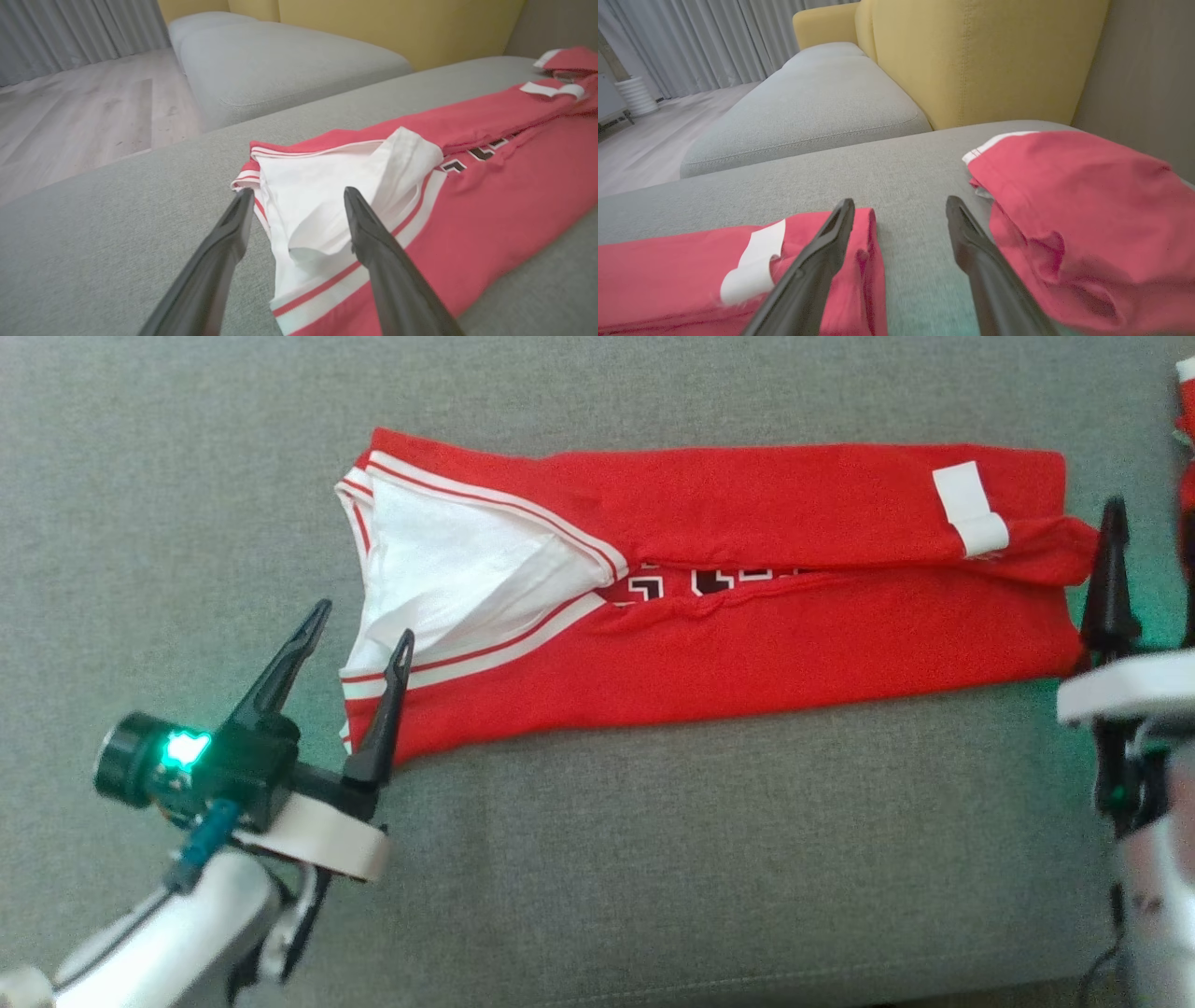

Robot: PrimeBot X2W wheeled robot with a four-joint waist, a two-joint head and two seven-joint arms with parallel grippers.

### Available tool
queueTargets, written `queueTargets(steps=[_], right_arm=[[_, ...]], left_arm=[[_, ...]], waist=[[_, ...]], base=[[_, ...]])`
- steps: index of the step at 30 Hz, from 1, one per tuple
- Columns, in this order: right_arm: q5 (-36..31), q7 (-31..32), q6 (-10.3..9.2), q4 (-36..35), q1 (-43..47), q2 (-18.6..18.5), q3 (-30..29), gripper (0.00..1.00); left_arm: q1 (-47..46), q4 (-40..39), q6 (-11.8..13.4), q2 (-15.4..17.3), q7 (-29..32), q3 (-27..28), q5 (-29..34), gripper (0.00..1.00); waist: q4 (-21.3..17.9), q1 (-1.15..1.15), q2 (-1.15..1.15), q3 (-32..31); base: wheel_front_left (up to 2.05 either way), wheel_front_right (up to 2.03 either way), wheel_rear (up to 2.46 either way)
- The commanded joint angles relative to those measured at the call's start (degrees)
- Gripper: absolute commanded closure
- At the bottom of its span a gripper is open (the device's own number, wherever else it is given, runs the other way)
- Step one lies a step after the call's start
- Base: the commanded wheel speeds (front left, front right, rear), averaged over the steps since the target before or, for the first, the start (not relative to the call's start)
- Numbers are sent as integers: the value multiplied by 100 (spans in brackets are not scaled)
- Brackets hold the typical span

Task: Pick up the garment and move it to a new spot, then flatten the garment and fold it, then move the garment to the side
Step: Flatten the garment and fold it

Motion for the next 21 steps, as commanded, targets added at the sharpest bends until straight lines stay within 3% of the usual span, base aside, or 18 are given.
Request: queueTargets(steps=[1,4,10,14,21], right_arm=[[-98,-62,37,-236,297,84,-23,0],[-133,-62,37,-686,766,571,-492,0],[-38,-62,37,-789,1003,818,-868,0],[-125,-62,37,-485,820,785,-1187,0],[-55,-62,37,756,255,495,-1643,0]], left_arm=[[-25,-59,143,65,-173,321,13,0],[291,216,541,-438,-553,536,98,0],[966,45,986,-1415,-625,1246,916,0],[1446,-97,862,-1987,-626,1506,1530,0],[1855,-56,302,-2594,-627,1717,2158,0]], waist=[[21,0,0,-70],[91,0,0,-293],[345,0,0,-639],[598,0,0,-749],[1044,0,0,-747]], base=[[0,0,0],[0,0,0],[0,0,0],[0,0,0],[0,0,0]])
